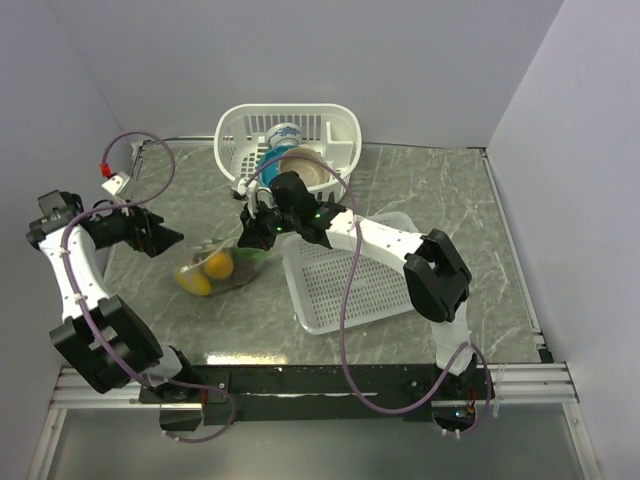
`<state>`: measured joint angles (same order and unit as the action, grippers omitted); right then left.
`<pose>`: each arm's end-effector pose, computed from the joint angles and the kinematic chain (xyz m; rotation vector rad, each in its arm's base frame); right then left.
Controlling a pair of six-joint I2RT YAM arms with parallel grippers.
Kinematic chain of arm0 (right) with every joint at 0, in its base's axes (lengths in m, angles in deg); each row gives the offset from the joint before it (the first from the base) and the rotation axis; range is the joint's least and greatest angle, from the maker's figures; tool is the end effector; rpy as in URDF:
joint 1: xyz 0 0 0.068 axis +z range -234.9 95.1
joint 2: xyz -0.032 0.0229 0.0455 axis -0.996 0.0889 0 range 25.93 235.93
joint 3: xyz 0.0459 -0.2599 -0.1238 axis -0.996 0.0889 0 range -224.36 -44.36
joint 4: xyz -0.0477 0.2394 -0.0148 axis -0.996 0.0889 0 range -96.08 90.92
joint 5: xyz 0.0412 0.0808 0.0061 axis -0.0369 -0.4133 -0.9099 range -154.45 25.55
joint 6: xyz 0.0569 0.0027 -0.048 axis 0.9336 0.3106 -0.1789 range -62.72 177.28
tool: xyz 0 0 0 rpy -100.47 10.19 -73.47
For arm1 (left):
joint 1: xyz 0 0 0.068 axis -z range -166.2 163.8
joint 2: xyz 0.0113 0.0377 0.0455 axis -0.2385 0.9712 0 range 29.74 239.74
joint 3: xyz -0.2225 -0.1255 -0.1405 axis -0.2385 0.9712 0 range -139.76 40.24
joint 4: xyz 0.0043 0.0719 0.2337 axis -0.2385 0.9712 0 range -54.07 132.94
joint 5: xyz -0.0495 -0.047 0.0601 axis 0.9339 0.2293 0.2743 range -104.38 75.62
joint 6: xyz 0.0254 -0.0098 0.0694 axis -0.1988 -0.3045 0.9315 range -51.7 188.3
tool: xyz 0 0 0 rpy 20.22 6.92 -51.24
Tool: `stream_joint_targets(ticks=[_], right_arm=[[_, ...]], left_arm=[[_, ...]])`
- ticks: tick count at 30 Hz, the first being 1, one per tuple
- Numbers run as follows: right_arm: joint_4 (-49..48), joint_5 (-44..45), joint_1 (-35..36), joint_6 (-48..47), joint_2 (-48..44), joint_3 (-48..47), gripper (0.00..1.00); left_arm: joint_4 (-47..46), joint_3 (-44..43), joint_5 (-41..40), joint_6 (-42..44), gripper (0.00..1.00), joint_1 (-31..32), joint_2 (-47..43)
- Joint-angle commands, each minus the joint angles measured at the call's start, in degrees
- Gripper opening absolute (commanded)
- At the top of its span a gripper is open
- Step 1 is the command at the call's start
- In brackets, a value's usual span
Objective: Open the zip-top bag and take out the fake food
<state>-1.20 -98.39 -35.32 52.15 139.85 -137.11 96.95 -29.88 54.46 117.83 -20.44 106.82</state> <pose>0.2854 0.3890 0.2911 -1.3053 1.6627 1.0768 0.2191 0.0786 0.3321 0.5223 1.9164 -0.7483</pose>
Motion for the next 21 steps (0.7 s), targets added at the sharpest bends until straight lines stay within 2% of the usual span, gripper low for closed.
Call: stream_joint_targets(ticks=[1, 4, 7, 16, 21], right_arm=[[-2.07, -1.22, -1.68, 1.87, 0.85, -0.68, 0.00], [-2.51, -1.05, -2.82, 2.40, 1.20, -0.06, 0.00], [-1.55, -1.75, -4.31, 2.66, 2.26, -1.28, 0.00], [-1.81, -5.53, -6.69, 4.95, 3.93, -4.63, 0.00], [-1.55, -6.23, -6.61, 4.86, 4.28, -5.07, 0.00]], left_arm=[[17.91, -0.66, 1.92, 21.08, 0.99, -1.18, -0.95], [17.82, 7.69, 2.09, 30.84, 0.99, -1.18, -4.65], [17.82, 12.19, 4.01, 35.69, 0.99, -1.09, -7.20], [17.74, 13.97, 8.68, 41.33, 0.99, -1.09, -6.24], [17.65, 13.88, 14.65, 42.57, 0.99, 0.31, -5.19]])
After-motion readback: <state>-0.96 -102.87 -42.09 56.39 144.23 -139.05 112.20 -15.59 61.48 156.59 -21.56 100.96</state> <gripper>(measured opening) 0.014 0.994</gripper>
